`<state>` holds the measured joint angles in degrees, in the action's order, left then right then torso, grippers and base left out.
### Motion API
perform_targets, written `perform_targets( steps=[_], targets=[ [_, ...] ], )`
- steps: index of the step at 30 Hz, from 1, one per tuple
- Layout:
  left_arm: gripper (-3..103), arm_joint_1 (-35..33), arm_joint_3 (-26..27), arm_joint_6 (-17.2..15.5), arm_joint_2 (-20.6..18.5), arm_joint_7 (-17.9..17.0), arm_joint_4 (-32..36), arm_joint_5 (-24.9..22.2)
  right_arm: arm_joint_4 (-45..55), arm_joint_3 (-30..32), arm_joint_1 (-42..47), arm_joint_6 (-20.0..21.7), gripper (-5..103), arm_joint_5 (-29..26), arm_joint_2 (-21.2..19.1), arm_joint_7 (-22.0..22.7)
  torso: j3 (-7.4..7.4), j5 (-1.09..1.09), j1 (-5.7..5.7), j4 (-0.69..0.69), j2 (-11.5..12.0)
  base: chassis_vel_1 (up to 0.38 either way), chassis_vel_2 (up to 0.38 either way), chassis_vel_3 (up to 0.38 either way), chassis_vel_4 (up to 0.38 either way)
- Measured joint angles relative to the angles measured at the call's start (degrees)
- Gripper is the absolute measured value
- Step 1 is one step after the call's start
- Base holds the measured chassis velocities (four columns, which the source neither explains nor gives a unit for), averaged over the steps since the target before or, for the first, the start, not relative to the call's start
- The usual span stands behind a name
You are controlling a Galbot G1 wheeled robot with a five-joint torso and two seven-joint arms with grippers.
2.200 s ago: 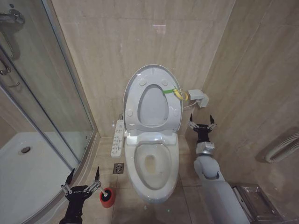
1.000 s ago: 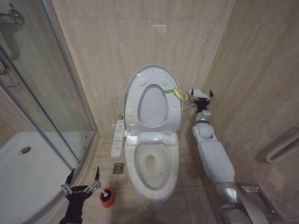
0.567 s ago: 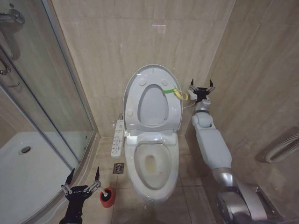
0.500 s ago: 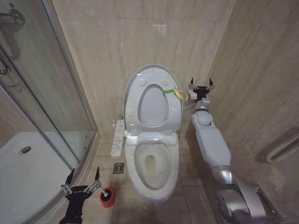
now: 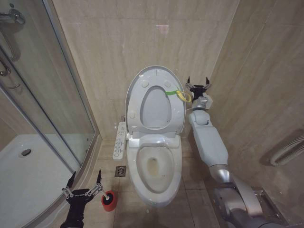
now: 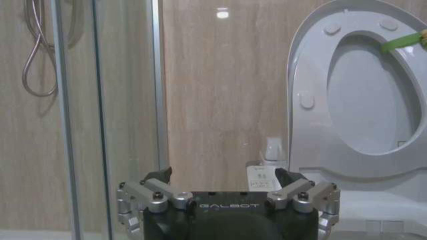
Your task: Open the toilet lid, clean the toilet bowl with a toilet brush, close the toilet lid, and flush.
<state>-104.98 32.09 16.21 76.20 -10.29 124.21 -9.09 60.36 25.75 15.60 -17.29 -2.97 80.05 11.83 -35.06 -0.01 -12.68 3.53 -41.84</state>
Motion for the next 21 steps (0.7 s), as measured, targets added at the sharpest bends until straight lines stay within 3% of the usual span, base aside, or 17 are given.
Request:
perform_targets(
  steps=[11, 21],
  targets=[
    [100, 0.00, 0.00, 0.00, 0.00, 0.00, 0.00, 0.00, 1.56, -3.12, 0.43, 0.30, 100, -0.56, 0.18, 0.05, 0.00, 0.00, 0.00, 0.02, 0.00, 0.000, 0.000, 0.000, 0.000],
    [100, 0.00, 0.00, 0.00, 0.00, 0.00, 0.00, 0.00, 10.67, -6.75, 6.75, 1.86, 100, -2.59, -5.62, -1.34, 0.00, 0.01, 0.00, -0.01, 0.00, 0.000, 0.000, 0.000, 0.000]
  ],
)
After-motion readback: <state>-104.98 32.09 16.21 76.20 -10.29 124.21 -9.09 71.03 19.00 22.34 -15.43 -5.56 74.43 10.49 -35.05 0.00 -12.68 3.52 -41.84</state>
